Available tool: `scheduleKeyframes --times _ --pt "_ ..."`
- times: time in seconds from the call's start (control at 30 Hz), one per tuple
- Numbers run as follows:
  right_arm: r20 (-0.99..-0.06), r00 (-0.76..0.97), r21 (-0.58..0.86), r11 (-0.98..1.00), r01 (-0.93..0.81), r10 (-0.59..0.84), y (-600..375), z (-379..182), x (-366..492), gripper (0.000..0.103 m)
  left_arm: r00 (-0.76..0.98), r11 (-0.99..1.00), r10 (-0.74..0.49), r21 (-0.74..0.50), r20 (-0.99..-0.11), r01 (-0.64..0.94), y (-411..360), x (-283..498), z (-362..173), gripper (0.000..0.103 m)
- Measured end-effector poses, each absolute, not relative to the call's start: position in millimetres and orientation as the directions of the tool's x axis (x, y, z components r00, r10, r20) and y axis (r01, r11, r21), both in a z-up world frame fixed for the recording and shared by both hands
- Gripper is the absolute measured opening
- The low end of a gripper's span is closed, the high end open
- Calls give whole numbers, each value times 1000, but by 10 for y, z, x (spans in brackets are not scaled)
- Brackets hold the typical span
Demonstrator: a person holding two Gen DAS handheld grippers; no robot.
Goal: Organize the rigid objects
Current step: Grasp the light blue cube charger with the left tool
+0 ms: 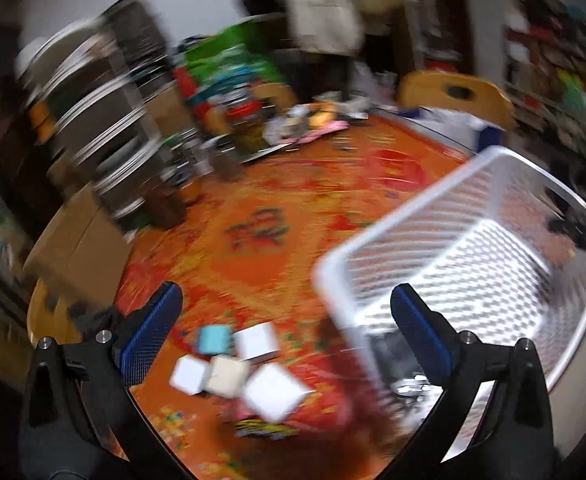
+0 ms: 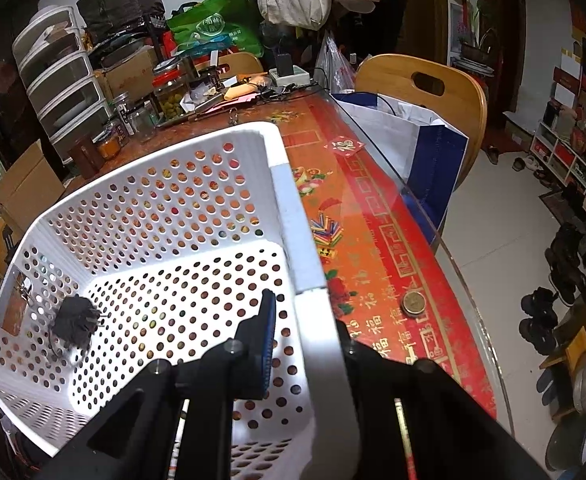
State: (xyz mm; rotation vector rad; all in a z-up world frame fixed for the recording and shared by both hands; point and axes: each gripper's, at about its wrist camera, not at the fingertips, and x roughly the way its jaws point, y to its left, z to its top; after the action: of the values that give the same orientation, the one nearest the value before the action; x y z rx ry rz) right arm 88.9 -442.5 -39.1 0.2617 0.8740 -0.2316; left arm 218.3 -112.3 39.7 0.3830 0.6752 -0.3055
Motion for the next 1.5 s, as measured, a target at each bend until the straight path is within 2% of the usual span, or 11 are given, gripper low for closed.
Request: scheduleKeyframes --times 0.1,0.23,0.3,0.63,0.8,0.87,0.93,1.1,1.33,1.5 --pt "-781 618 129 943 305 -93 -4429 -397 896 14 683 922 -52 228 -728 312 -596 2661 190 103" --pt "-781 616 127 942 312 -99 -4424 -400 892 14 541 954 60 207 -839 216 -106 3370 -484 103" --pt "-783 614 126 941 315 -101 -4429 -400 894 14 495 957 51 184 -868 224 -13 3514 -730 102" --pt "-792 601 108 942 318 -111 -4421 -401 904 14 420 972 35 128 -907 197 1 3822 -1255 100" --pt "-793 597 100 942 319 -118 -4412 -400 905 14 409 981 -2 78 -913 178 25 3908 -1320 96" --pt "-793 598 101 943 318 -117 -4411 -400 903 14 399 983 -30 44 -917 176 49 3929 -1319 89" --pt "-793 597 100 942 319 -118 -4408 -399 905 14 379 985 -54 13 -924 173 64 3946 -1324 72" --pt "-793 598 101 943 319 -117 -4408 -399 907 14 373 985 -77 -14 -925 170 69 3992 -1344 60" --pt "-792 600 106 943 317 -113 -4397 -396 908 14 399 986 -54 14 -915 165 50 3938 -1300 60" --pt "-791 602 108 943 315 -110 -4393 -396 907 14 451 987 -50 24 -891 157 86 3854 -1073 60"
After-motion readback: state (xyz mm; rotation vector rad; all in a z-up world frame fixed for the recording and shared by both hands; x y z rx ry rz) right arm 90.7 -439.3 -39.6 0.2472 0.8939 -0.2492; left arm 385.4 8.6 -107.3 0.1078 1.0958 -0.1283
